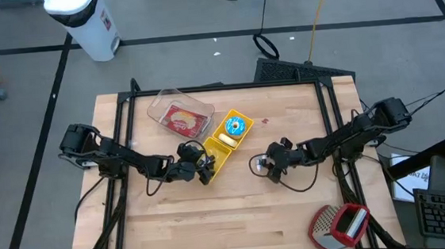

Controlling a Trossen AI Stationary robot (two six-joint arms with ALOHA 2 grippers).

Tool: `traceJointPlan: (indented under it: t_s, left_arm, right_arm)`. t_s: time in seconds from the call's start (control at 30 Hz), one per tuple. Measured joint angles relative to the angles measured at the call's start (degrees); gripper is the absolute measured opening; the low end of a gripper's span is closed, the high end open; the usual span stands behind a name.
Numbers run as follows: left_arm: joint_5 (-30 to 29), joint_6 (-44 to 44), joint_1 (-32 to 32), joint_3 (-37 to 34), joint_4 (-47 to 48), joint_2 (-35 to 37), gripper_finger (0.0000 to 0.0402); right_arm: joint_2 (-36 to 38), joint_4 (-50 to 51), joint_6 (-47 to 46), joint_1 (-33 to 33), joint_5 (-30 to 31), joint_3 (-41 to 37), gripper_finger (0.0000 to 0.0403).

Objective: Pick & Place Food Item
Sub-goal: Put the purple food coloring bottle into the bottom yellow bin

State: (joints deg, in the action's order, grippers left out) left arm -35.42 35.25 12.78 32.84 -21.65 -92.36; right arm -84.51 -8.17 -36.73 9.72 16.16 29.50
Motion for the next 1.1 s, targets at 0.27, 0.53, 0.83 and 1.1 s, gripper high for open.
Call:
traceJointPlan:
  t_s: [0.27, 0.53, 0.83, 1.1]
  left_arm:
    - [0.00, -0.01, 0.00, 0.00, -0.02, 0.00, 0.0282]
    - [-0.02, -0.01, 0.00, 0.00, -0.04, 0.00, 0.0283]
    - [-0.02, -0.03, 0.00, 0.00, -0.04, 0.00, 0.0283]
    - [0.13, -0.03, 0.00, 0.00, -0.02, 0.00, 0.0283]
  right_arm:
    - [0.00, -0.65, -5.08, -0.73, -0.01, 0.00, 0.0201]
    - [0.15, 1.62, -5.13, -3.81, 0.05, 0.13, 0.0201]
    - [0.08, 2.39, 17.81, -4.42, 1.75, 0.11, 0.0201]
    - [0.72, 2.90, 36.22, -2.48, 3.49, 0.11, 0.0201]
